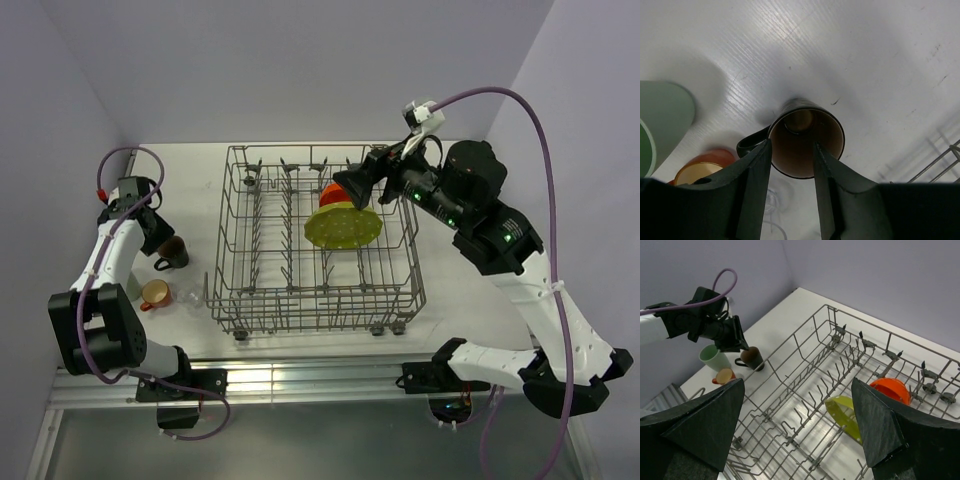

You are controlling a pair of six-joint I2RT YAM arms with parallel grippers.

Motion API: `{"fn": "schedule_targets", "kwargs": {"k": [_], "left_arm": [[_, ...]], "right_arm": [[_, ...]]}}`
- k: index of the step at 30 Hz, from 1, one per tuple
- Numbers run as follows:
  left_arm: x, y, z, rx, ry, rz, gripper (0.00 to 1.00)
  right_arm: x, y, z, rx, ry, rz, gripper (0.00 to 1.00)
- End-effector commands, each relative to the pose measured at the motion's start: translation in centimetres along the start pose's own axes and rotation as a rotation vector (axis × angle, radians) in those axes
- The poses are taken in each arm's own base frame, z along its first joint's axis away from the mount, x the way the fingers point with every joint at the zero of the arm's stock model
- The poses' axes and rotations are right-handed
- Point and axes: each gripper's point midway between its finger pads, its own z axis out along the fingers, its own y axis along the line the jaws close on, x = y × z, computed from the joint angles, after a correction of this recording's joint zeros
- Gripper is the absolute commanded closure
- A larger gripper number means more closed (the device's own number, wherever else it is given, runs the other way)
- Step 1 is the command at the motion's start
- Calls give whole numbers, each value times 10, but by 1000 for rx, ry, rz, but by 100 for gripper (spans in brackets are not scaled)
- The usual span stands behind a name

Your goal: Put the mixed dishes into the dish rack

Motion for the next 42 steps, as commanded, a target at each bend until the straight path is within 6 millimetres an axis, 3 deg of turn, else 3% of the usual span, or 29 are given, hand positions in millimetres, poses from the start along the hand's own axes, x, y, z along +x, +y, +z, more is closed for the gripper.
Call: {"fn": "schedule_targets", "kwargs": {"k": [1,13,21,24,27,28,29,35,38,42], "left_arm": [[-5,1,7,3,-20,1,55],[4,16,23,-50,15,10,52],[8,8,42,-27,86,5,56],[7,6,46,-33,96,9,65],[4,6,48,-50,106,22,84],[-1,4,46,-45,97,19,99],[-2,3,45,-41,96,17,100],[-22,-5,19,-1,45,-12,100],[-41,-14,-16,63,-13,-42,100],[-84,-41,-101,265,-149,-91,100]], "right_arm": [[1,-5,5,20,-4,-27,5],[4,-4,8,13,-12,-22,5],[3,-4,7,13,-10,-25,5],[5,-7,8,25,-11,-30,3],[9,-5,12,13,15,-26,0],[9,-4,14,8,20,-23,0],[11,-3,15,2,29,-16,0],[22,2,28,-34,90,-11,0],[29,3,38,-37,119,17,0],[40,11,51,-85,168,70,0]]}}
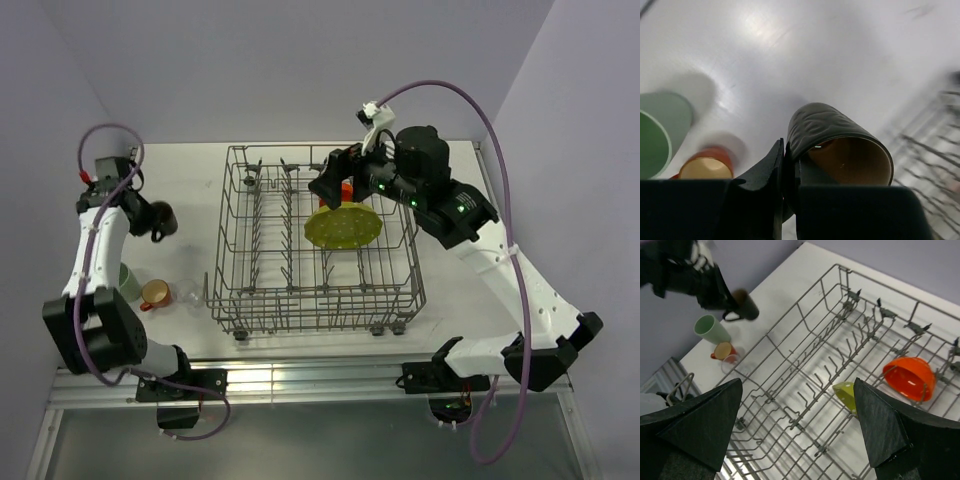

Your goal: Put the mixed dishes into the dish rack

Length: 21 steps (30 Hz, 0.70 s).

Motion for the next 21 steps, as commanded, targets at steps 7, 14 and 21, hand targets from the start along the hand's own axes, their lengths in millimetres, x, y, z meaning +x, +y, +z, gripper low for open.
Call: {"fn": "schedule_targets", "kwargs": {"k": [7,14,21], "left_arm": [[-59,-111,-249,863,-257,-92,100],[-4,-149,-344,1394,-94,-49,100],[45,-152,-380,1701,112,-72,100]], "right_arm": [[-21,50,6,-246,-21,129,0],[-35,94,-11,-516,-92,172,6],[-35,128,-22,-790,-106,259,11]]}}
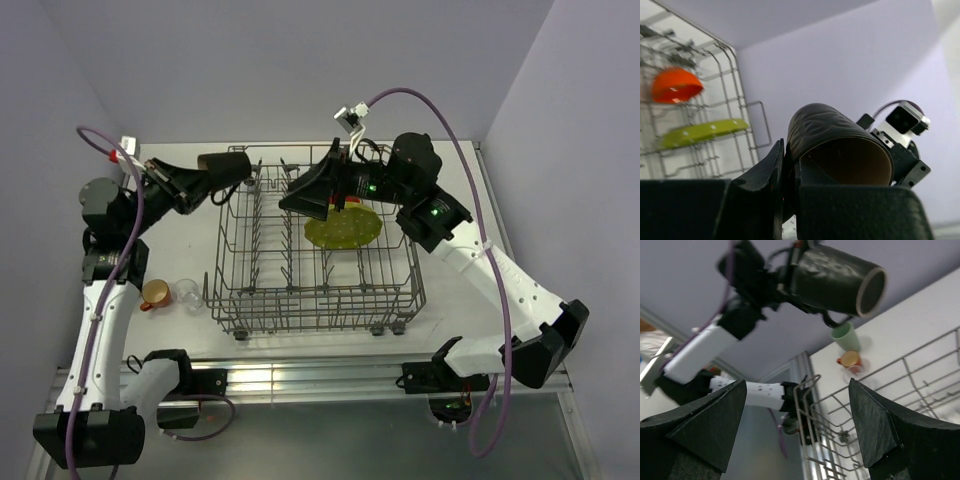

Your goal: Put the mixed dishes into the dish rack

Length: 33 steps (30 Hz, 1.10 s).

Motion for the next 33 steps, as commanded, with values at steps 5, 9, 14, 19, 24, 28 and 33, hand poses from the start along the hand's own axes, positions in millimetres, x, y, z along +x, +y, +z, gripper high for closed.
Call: {"fn": "schedule_targets", "kwargs": {"k": [5,9,14,19,24,28,33], "left_arm": [[43,-79,-17,364,141,-77,100],[56,-91,-22,424,180,-132,100],[69,-90,-25,425,212,-196,100],[75,-86,-26,415,216,-239,100],[80,-88,-24,420,223,-252,100],[83,-91,-22,430,235,-259,100],[89,-96,-21,451,254,-266,100]], "right_arm": [[-18,49,4,-290,-53,-18,12],[-18,45,7,-282,-64,-50,12],[-23,36,9,-232,-84,-100,13],[-25,42,8,-267,-99,-139,12],[-26,49,15,-316,-110,-133,12],[-26,57,22,-355,-101,-123,13],[-24,63,33,-387,-89,-120,15]]}}
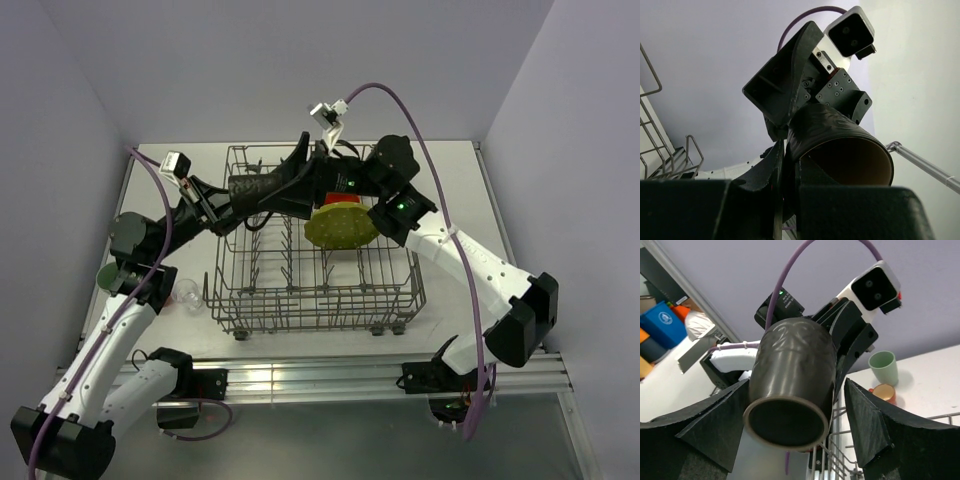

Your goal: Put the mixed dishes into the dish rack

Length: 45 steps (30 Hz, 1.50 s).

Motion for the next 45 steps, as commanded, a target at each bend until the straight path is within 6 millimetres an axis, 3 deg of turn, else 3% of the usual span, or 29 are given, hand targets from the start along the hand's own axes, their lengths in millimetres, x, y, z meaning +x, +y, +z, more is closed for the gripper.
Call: {"fn": "schedule_targets", "kwargs": {"k": [1,9,13,14,15,16,17,18,26,29,30,32,33,34,36,37,39,41,45], "left_arm": [[4,-27,1,98,-4,46,100],[7,-21,4,91,10,29,100],[11,-16,5,82,33,19,100],[10,-10,6,68,39,9,91],[11,-6,5,56,44,-3,73],[11,5,5,32,42,-22,49],[11,9,3,24,38,-27,16],[10,16,3,3,32,-37,2],[8,45,-2,-82,27,-22,1],[-6,59,-11,-186,-24,28,1],[-12,63,-14,-211,-46,74,1],[-26,67,-27,-273,-105,95,1],[-31,69,-32,-295,-119,136,1],[-41,64,-36,-309,-153,166,1],[-47,79,-46,-407,-170,187,1],[-57,74,-46,-431,-204,219,1],[-62,88,-55,-536,-217,254,1],[-76,83,-57,-591,-270,302,1],[-89,84,-67,-690,-318,372,1]], "right_arm": [[-21,28,8,-87,-40,-79,19],[-20,34,8,-139,-49,-83,51],[-17,34,8,-149,-39,-79,100],[-17,33,9,-151,-36,-80,100],[-17,33,9,-152,-35,-83,100],[-15,31,9,-147,-33,-79,100],[-17,32,9,-141,-42,-88,100],[-17,29,8,-130,-40,-85,100],[-25,8,-3,-50,-52,-80,100],[-29,-14,-13,51,-51,-91,100],[-23,-32,-17,149,-30,-42,100],[-28,-46,-23,253,-6,-114,100],[-13,-68,-34,389,50,-46,100],[-21,-73,-37,451,55,-64,100],[-2,-92,-59,612,142,-43,100],[-6,-101,-71,709,135,-60,100],[11,-110,-93,820,207,-40,100],[20,-114,-110,916,240,-46,100],[61,-118,-152,1130,387,-18,100]]}}
